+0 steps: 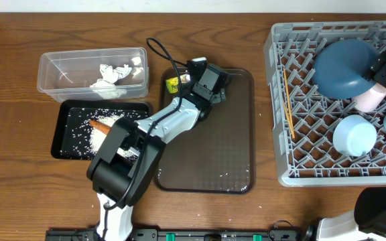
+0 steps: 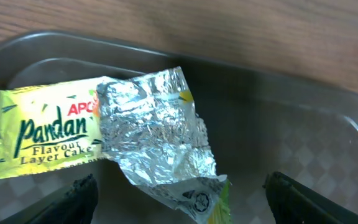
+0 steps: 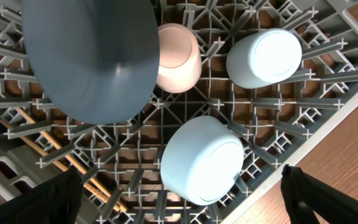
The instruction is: Sort waste into correct bins and load items into the dishwasher rack
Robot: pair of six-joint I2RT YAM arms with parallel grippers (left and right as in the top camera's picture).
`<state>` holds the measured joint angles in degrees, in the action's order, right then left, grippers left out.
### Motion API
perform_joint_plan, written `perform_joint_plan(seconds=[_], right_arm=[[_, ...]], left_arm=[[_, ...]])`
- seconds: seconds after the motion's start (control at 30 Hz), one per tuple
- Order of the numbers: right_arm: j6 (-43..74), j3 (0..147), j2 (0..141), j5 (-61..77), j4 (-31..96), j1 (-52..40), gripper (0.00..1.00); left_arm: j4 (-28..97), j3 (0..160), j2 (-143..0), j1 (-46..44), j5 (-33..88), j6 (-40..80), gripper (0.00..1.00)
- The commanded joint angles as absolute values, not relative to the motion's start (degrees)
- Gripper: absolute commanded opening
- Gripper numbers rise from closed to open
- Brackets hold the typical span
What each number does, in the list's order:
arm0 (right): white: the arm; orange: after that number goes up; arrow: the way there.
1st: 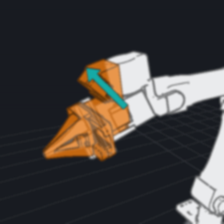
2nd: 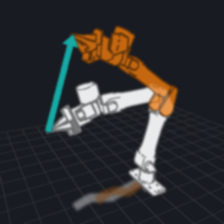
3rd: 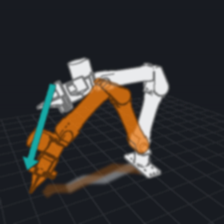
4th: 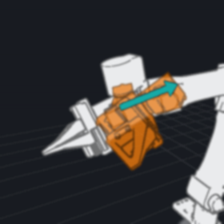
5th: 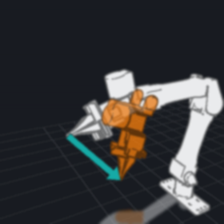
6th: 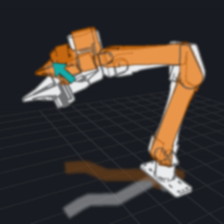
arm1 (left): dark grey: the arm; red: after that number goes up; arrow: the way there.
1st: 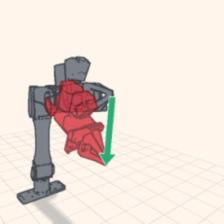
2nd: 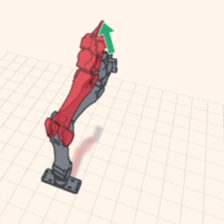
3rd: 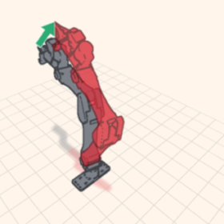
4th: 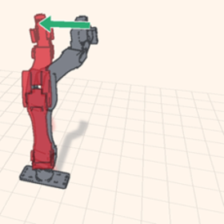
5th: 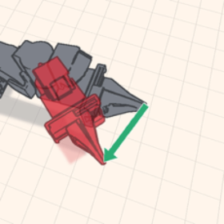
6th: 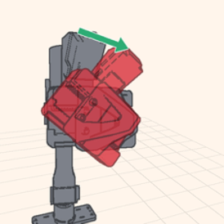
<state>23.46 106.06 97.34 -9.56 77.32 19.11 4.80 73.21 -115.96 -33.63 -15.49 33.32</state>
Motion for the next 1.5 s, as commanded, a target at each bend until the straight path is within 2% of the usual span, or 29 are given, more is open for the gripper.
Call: perform_joint_plan(seconds=[0.0,0.37,0.57,0.83,0.97,1.23,1.47], right_arm=[[23.73,105.95,97.84,-9.61,77.41,19.49,0.99],[23.73,105.95,97.84,-9.63,77.41,19.49,0.99],[23.73,105.95,97.84,-9.61,77.41,19.49,0.99],[23.73,105.95,97.84,-9.63,77.41,19.49,0.99],[23.73,105.95,97.84,-9.61,77.41,19.49,0.99],[23.73,105.95,97.84,-9.61,77.41,19.49,0.99],[23.73,105.95,97.84,-9.61,77.41,19.49,0.99]], left_arm=[[4.82,72.86,-117.6,-33.39,-14.85,31.51,0.8],[5.28,72.86,-117.62,-33.17,-14.81,31.48,0.65],[5.19,72.86,-117.69,-33.1,-14.81,31.51,0.63],[4.54,72.86,-119.28,-32.51,-14.81,31.51,0.54],[4.1,72.86,-119.61,-32.29,-15.05,31.48,0.36],[2.96,72.86,-119.46,-32.27,-14.98,31.51,0.07],[6.7,72.86,-117.1,-33.45,-14.37,31.53,0.06]])
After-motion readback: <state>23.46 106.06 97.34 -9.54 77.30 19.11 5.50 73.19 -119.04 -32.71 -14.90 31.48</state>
